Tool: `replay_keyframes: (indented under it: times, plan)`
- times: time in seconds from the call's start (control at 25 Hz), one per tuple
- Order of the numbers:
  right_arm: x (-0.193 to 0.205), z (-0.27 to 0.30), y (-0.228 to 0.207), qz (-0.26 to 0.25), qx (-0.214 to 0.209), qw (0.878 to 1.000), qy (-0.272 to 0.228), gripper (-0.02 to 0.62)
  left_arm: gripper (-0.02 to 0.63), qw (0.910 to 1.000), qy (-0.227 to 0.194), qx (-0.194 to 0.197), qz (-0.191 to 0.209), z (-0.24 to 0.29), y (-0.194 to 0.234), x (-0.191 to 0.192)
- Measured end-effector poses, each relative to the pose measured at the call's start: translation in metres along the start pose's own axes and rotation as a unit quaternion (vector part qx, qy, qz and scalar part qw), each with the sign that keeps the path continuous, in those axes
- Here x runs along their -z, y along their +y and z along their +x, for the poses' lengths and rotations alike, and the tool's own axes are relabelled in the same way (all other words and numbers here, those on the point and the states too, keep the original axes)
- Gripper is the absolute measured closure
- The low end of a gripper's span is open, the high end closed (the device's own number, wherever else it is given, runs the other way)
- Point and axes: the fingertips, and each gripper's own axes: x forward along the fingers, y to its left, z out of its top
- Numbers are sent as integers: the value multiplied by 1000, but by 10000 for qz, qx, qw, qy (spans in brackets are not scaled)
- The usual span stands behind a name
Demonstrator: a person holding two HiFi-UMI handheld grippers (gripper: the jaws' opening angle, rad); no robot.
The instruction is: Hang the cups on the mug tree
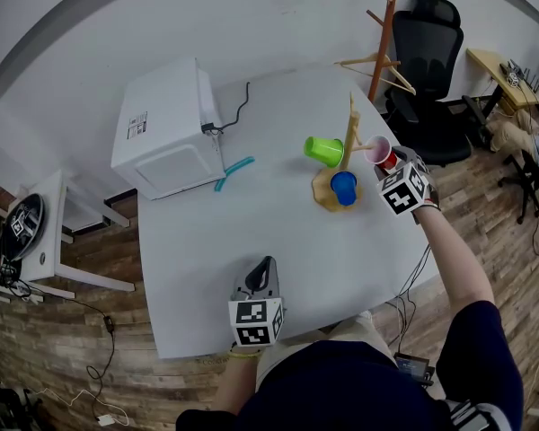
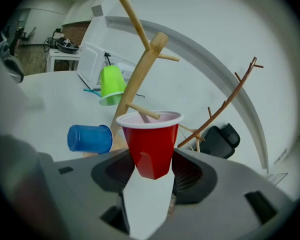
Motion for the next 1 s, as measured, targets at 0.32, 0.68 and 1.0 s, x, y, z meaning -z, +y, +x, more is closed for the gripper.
replay_keyframes:
  times: [0.32,0.68,1.0]
  plan:
    - [-10,-5,3,-573,112,9983,-42,353,586,10000,-54,10,-15,-2,1,-2]
    - [-19,-12,2,-1224,276,9921,-28,353,586,10000,-59,28,-35,-5,1,0]
    - [-28,-15,10,-1818,369,9826,-28,353,586,9999,-87,58,-46,-8,3,1]
